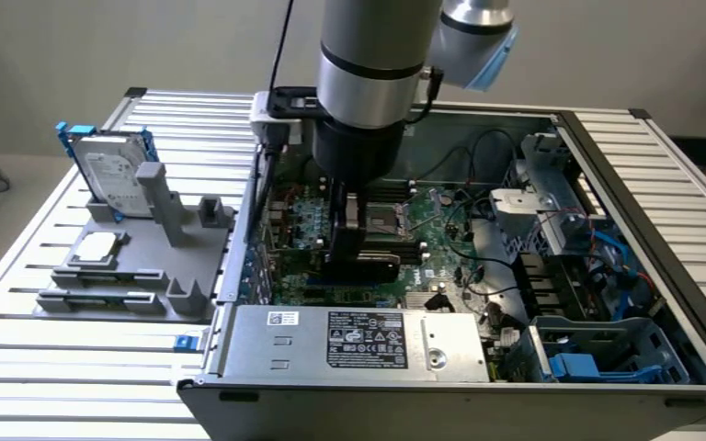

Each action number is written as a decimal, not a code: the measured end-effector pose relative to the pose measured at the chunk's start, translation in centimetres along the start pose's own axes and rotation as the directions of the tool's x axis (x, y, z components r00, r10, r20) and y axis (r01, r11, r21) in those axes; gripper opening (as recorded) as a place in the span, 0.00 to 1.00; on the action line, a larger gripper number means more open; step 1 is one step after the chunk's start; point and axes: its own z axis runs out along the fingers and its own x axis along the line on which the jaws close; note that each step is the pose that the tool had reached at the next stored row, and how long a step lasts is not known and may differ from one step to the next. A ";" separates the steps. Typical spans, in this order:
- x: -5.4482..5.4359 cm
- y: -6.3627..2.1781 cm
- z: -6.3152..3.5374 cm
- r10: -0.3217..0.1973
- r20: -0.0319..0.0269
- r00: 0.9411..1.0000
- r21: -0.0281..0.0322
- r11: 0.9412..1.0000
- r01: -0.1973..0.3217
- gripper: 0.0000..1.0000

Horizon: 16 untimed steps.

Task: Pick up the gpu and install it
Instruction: 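Insert the gpu into the slot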

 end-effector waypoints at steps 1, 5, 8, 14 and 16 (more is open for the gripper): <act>0.0 0.02 -0.29 0.000 0.000 1.000 0.000 1.000 0.000 0.64; -0.2 0.15 -1.83 0.000 0.000 1.000 0.000 1.000 0.000 0.64; -0.2 0.24 -2.89 0.000 0.000 1.000 0.000 1.000 0.000 0.64; -0.3 0.37 -4.41 0.000 0.000 1.000 -0.001 1.000 0.000 0.64; -0.3 0.39 -4.66 0.001 0.000 1.000 -0.001 1.000 -0.001 0.64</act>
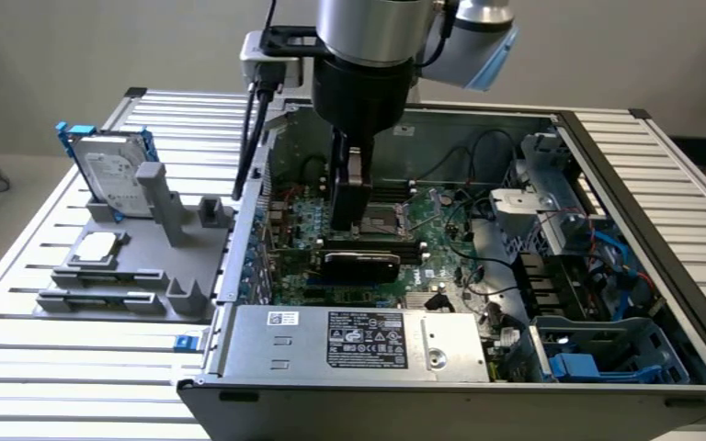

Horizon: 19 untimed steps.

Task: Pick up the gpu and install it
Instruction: 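Insert the gpu into the slot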

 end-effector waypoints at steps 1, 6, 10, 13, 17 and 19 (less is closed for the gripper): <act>0.0 0.00 -0.07 0.000 0.000 1.000 0.000 1.000 0.000 0.62; 0.0 0.01 -0.22 0.003 0.001 1.000 -0.002 1.000 -0.003 0.44; 0.0 0.01 -0.22 0.004 0.000 1.000 -0.002 1.000 -0.004 0.25; 0.0 0.04 -0.18 0.005 0.000 1.000 -0.002 1.000 -0.005 0.11; 0.0 0.12 -0.09 0.005 0.001 1.000 -0.002 1.000 -0.005 0.11; 0.1 0.12 0.07 0.005 0.000 1.000 -0.002 1.000 -0.005 0.11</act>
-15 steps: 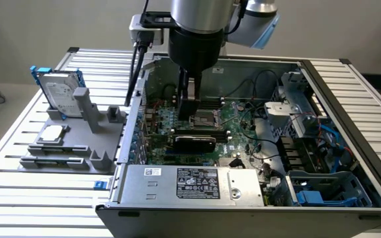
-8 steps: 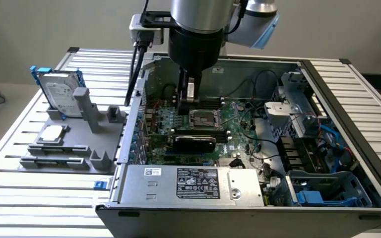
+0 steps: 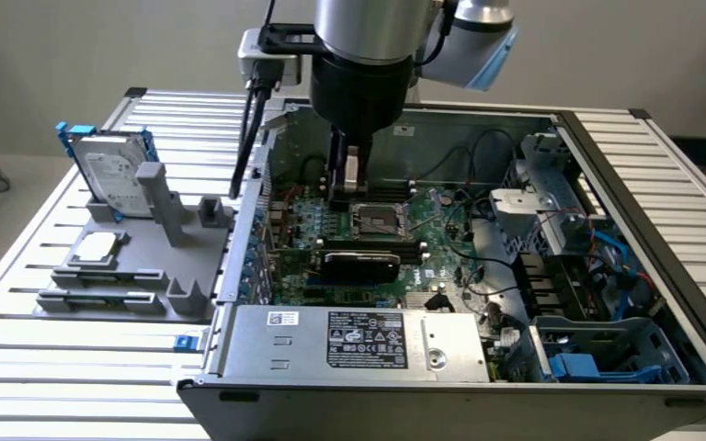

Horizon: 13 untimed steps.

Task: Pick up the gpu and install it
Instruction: 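Insert the gpu into the slot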

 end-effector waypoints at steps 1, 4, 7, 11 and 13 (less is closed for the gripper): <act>0.0 -0.01 0.17 0.000 0.000 1.000 0.000 1.000 0.000 0.11; 0.1 -0.05 0.71 0.000 0.000 1.000 0.000 1.000 0.000 0.11; 0.1 -0.06 1.27 0.000 0.000 1.000 0.000 1.000 0.000 0.11; 0.1 -0.04 1.99 0.000 0.000 1.000 0.000 1.000 0.000 0.11; 0.2 0.01 2.36 0.000 0.000 1.000 0.000 1.000 0.000 0.11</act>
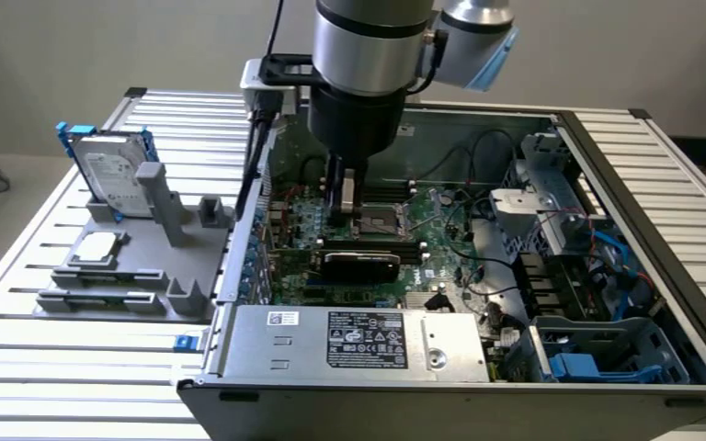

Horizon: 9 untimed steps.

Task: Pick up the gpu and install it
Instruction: 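Insert the gpu into the slot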

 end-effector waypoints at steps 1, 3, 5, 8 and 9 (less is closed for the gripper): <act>0.0 0.05 0.19 0.000 0.000 1.000 0.000 1.000 0.000 0.11; 0.0 0.18 0.56 0.000 0.000 1.000 0.000 1.000 0.000 0.11; 0.0 0.32 0.93 0.000 0.000 1.000 0.000 1.000 0.000 0.11; -0.1 0.51 1.50 0.000 0.000 1.000 0.000 1.000 0.000 0.11; -0.1 0.56 1.70 0.000 0.000 1.000 0.000 1.000 0.000 0.11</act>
